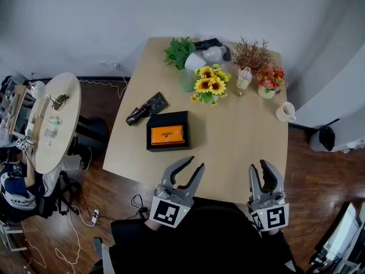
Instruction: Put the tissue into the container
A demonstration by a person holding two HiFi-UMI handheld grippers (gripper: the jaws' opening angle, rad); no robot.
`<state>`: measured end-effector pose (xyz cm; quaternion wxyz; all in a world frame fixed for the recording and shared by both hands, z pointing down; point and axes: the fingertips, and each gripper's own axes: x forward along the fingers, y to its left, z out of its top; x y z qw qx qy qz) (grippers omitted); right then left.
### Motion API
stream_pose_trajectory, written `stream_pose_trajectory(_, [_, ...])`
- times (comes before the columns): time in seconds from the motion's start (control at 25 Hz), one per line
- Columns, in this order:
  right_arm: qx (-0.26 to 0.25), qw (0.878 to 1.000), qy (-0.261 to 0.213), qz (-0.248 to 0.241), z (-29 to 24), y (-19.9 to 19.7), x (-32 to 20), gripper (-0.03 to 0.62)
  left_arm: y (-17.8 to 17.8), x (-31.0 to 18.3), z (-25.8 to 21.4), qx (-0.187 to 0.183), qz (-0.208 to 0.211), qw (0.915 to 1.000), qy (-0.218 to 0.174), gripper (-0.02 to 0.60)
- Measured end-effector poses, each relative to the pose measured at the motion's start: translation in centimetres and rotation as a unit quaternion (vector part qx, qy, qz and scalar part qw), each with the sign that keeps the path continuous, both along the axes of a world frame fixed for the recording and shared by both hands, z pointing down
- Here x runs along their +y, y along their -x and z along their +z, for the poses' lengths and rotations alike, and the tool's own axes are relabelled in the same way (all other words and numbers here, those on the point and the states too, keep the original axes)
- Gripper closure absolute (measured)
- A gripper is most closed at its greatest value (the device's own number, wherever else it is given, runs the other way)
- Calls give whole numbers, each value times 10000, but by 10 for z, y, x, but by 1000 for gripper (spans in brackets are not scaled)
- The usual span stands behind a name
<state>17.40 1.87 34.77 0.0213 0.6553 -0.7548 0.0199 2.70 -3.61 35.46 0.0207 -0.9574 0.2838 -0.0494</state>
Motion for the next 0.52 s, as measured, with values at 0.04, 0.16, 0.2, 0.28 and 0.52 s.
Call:
stream_pose_trajectory(0.04, [25,10000,-26,4,-1,0,-1,493,0,0,0,7,-1,10000,-2,483])
stream_pose_trajectory(0.16, [-41,10000,63,-9,3,0,0,493,-1,0,1,-33,11,10000,4,483])
stream_pose_trajectory(0.2, [-59,9999,103,-13,5,1,0,493,-1,0,1,-25,6,10000,16,483])
stream_pose_trajectory(0.28, [-46,9999,107,-10,5,1,0,493,-1,-1,1,-14,5,10000,16,483])
stream_pose_trajectory(0.52, [-30,9999,130,-27,3,1,-1,493,-2,-1,0,-110,62,9999,-50,483])
